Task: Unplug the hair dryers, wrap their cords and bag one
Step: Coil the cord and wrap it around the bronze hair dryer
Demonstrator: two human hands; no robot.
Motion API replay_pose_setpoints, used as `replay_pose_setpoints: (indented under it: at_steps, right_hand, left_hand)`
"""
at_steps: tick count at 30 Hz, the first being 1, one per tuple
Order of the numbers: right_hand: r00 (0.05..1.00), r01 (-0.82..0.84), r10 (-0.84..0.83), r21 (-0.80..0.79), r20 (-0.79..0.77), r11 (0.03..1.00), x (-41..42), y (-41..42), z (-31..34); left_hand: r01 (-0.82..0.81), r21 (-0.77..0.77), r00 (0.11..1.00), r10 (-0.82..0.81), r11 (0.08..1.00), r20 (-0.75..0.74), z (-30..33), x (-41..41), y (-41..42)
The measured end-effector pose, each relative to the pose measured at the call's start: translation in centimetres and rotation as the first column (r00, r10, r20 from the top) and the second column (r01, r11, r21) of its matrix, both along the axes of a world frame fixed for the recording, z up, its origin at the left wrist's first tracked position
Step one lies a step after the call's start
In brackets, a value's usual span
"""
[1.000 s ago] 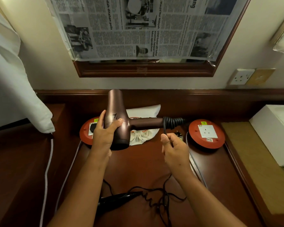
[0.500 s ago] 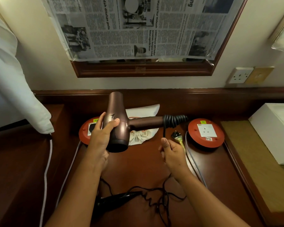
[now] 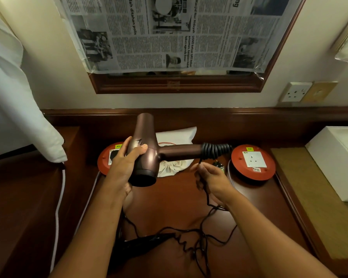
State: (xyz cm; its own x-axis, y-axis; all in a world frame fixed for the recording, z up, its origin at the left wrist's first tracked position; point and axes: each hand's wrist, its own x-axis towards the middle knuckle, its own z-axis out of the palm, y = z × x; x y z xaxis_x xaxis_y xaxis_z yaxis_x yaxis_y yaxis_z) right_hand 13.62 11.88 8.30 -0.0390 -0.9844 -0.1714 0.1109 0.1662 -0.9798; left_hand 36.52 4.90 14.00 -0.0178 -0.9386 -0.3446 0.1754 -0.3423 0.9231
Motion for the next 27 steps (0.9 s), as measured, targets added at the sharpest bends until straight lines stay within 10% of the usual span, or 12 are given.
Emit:
replay_pose_setpoints:
  at_steps: [12, 16, 27]
  right_hand:
    - [0.715, -0.002, 0.121, 0.170, -0.688, 0.985, -2.6, -3.8, 2.6]
    - [0.784, -0.084, 0.125, 0.096, -0.609, 0.992, -4.1, -4.0, 4.9]
    - [0.433, -0.103, -0.007, -0.057, -0.901, 0.993, -6.3, -6.2, 8.6]
  left_hand:
    - [0.060, -0.032, 0.998, -0.059, 0.998, 0.029, 1.6, 1.4, -0.7]
    - [0.105, -0.045, 0.994, -0.103, 0.994, 0.042, 1.7, 1.9, -0.8]
    - [0.201, -0.065, 0.977, -0.195, 0.977, 0.090, 1.9, 2.4, -0.9]
